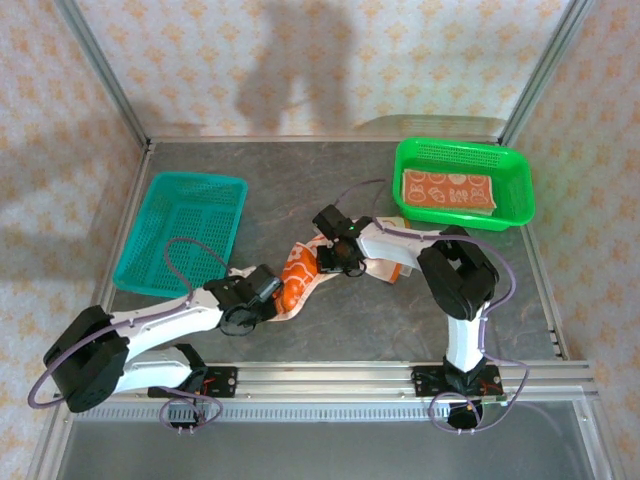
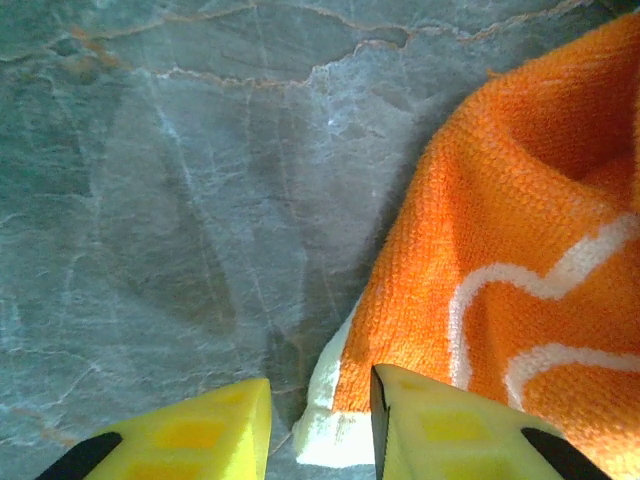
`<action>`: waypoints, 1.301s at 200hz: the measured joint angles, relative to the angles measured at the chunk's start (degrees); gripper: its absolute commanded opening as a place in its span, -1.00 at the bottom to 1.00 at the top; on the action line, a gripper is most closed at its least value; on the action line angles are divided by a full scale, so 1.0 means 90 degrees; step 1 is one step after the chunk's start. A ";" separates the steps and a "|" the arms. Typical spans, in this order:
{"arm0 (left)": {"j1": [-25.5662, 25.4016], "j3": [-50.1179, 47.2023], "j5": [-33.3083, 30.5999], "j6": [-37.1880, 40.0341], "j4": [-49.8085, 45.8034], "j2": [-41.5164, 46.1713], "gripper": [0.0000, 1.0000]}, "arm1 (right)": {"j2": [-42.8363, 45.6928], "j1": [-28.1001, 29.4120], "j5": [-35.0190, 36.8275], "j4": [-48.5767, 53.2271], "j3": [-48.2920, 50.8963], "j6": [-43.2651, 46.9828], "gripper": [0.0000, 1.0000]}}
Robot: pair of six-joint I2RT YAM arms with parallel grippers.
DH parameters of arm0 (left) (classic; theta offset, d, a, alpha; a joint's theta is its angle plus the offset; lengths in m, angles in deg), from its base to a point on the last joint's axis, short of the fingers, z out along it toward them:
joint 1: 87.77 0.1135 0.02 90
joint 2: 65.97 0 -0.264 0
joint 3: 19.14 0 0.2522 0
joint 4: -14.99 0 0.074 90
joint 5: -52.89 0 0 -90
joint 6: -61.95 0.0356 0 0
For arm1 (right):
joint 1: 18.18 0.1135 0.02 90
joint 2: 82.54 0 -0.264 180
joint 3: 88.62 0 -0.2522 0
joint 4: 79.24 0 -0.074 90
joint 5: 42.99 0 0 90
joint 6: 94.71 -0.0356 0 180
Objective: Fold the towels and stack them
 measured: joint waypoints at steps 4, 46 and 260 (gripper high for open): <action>0.0000 0.0000 0.0002 0.0002 0.0019 -0.0041 -0.39 | -0.0002 0.0000 0.0000 -0.0002 -0.0010 -0.0002 -0.38; 0.0000 0.0010 0.0024 0.0022 0.0107 -0.0318 -0.50 | -0.0024 0.0000 -0.0015 0.0000 -0.0049 -0.0002 -0.39; 0.0000 0.0204 -0.0083 0.0214 -0.0214 -0.0469 -1.00 | -0.0056 0.0000 0.0019 0.0036 -0.0223 0.0039 -0.54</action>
